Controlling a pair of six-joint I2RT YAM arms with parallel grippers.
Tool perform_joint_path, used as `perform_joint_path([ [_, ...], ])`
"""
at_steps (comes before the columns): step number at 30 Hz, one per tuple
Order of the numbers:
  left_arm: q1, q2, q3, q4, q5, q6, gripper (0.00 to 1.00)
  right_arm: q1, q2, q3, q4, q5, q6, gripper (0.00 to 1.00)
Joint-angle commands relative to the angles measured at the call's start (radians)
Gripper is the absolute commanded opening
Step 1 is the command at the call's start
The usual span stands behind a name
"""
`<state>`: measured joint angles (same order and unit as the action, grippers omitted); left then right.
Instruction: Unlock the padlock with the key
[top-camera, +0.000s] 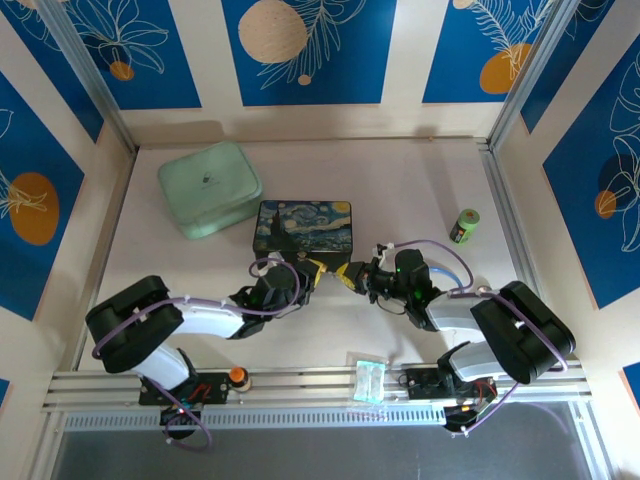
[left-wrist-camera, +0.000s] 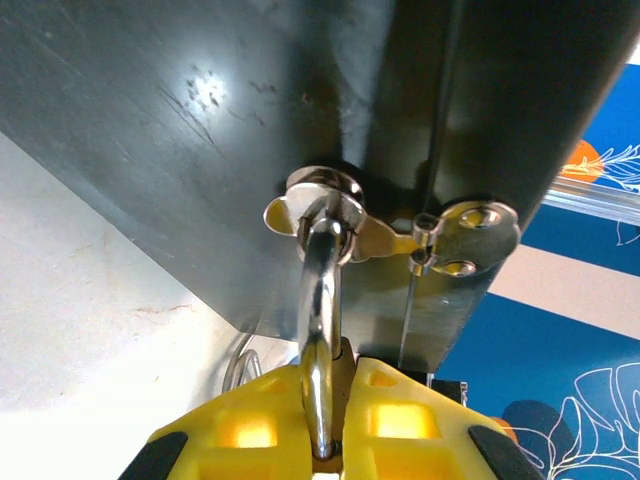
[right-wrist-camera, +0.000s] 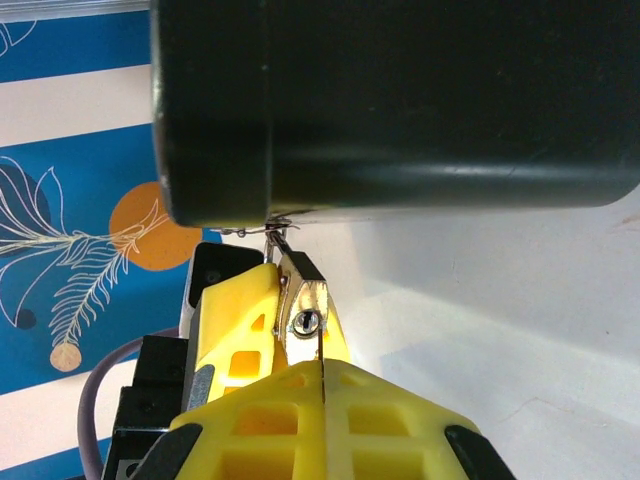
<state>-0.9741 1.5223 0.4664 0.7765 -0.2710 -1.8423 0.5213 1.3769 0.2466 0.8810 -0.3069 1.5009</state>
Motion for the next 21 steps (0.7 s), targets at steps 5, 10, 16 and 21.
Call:
perform_joint_path([
  [5, -0.011, 0.002, 0.018, 0.084, -0.01, -0.001, 0.0, -0.006, -0.029, -0.03, 0.019, 0.035, -0.011, 0.0],
  [10, -0.011, 0.028, 0.027, 0.101, 0.008, -0.015, 0.0, -0.001, -0.025, -0.031, 0.05, 0.04, -0.012, 0.0],
  [16, -0.011, 0.038, 0.034, 0.114, 0.007, -0.011, 0.0, 0.008, -0.048, -0.022, -0.01, 0.06, -0.054, 0.0],
  [21, -0.011, 0.048, 0.036, 0.147, 0.006, -0.015, 0.0, 0.013, 0.004, -0.015, 0.032, 0.044, -0.04, 0.0],
])
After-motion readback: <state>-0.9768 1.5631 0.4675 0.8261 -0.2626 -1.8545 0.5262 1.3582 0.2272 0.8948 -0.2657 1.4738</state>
